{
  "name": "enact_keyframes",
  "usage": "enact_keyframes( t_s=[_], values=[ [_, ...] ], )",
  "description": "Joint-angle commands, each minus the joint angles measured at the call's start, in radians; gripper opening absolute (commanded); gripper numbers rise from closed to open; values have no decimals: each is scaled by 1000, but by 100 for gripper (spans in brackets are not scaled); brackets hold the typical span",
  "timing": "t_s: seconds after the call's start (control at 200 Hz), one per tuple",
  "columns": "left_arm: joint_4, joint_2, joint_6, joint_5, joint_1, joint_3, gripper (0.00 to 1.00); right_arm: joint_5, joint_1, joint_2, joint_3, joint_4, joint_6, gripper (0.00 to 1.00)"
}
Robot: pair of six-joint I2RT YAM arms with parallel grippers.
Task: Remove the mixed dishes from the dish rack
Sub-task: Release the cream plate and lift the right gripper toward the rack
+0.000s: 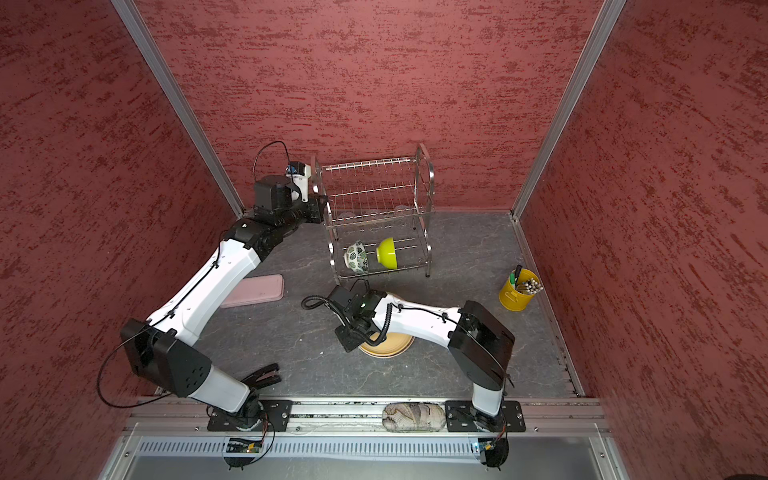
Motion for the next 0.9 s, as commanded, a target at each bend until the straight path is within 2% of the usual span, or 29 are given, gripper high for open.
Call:
enact_keyframes(
  t_s=[0.0, 0.21, 0.436, 0.606, 0.701, 0.777, 0.897],
  values=[
    [-94, 71, -145, 92, -4, -17, 20, -5, -9, -5, -1, 17, -13, 0],
    [-96, 63, -149, 92, -6, -17, 20, 20, -9, -103, 50, -9, -25, 0],
    [-91, 36, -159, 99, -14, -16, 22, 150, -24, -270, 41, 1, -11, 0],
    [-100, -2, -150, 71, -49, -11, 32, 201, -64, -388, -22, 51, 10, 3],
    [-100, -29, -141, 46, -75, -11, 46, 196, -96, -438, -59, 90, 22, 3],
    [-95, -55, -139, 23, -91, -17, 53, 195, -118, -479, -91, 128, 28, 4],
    [-81, -100, -140, 5, -104, -34, 59, 191, -155, -538, -130, 171, 30, 5]
  ],
)
